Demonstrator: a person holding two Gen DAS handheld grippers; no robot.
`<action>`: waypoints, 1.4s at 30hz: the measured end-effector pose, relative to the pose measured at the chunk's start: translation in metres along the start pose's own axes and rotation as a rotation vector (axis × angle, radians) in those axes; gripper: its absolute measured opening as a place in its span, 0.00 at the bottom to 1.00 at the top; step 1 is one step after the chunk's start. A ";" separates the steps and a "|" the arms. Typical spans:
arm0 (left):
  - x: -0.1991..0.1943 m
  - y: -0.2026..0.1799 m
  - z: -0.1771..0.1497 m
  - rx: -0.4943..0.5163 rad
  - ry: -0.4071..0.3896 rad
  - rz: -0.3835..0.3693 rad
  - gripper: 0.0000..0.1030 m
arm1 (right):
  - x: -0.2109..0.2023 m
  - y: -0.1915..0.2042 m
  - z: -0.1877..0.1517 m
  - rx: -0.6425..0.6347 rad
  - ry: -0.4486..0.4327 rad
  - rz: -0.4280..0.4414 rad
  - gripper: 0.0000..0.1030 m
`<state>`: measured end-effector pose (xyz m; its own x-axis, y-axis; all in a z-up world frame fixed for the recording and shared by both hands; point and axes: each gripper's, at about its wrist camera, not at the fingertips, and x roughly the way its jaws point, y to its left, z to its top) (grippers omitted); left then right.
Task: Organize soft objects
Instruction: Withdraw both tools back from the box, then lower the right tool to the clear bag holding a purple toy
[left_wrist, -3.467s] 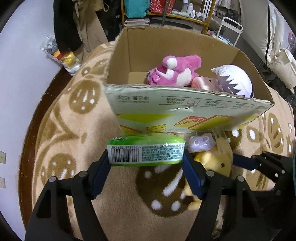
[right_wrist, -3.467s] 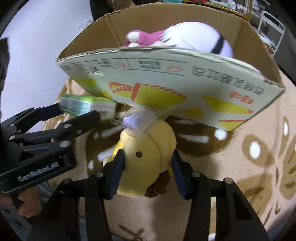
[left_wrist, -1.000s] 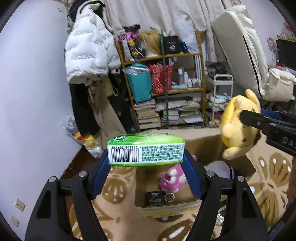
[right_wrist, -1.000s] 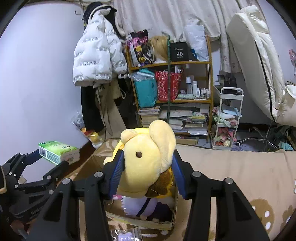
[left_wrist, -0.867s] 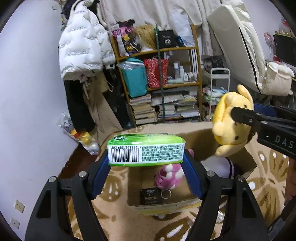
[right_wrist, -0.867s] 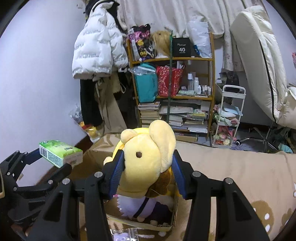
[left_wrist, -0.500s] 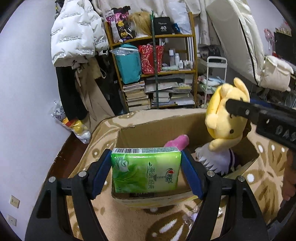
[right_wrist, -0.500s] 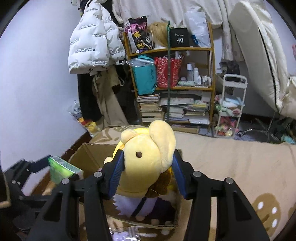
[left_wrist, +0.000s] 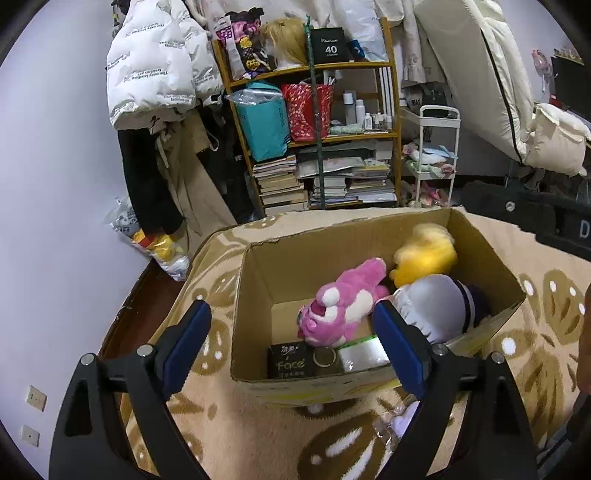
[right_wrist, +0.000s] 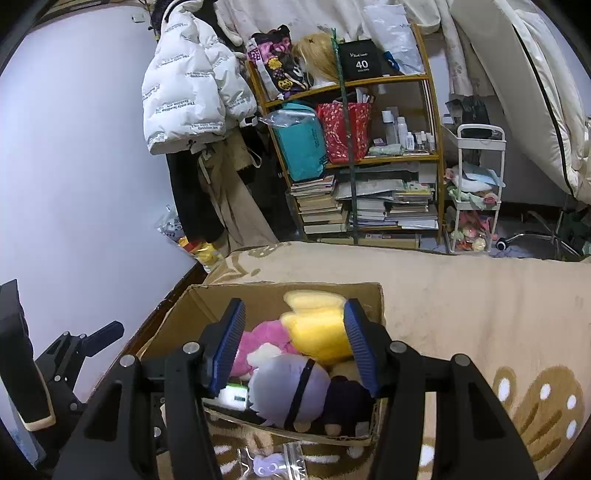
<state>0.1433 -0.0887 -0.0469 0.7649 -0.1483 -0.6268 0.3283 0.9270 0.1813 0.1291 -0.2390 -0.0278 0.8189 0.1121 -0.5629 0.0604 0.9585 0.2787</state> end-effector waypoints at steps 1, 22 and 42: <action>0.000 0.001 0.000 -0.005 0.004 0.004 0.86 | 0.000 0.000 0.000 -0.002 0.003 -0.004 0.58; -0.084 0.040 -0.020 -0.161 -0.023 0.039 0.98 | -0.051 0.013 -0.010 -0.044 -0.023 -0.053 0.98; -0.142 0.062 -0.045 -0.167 -0.048 0.093 0.98 | -0.066 0.043 -0.051 -0.148 0.093 -0.080 1.00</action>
<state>0.0303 0.0053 0.0188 0.8146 -0.0724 -0.5755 0.1619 0.9811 0.1058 0.0490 -0.1917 -0.0181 0.7579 0.0509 -0.6503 0.0334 0.9926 0.1167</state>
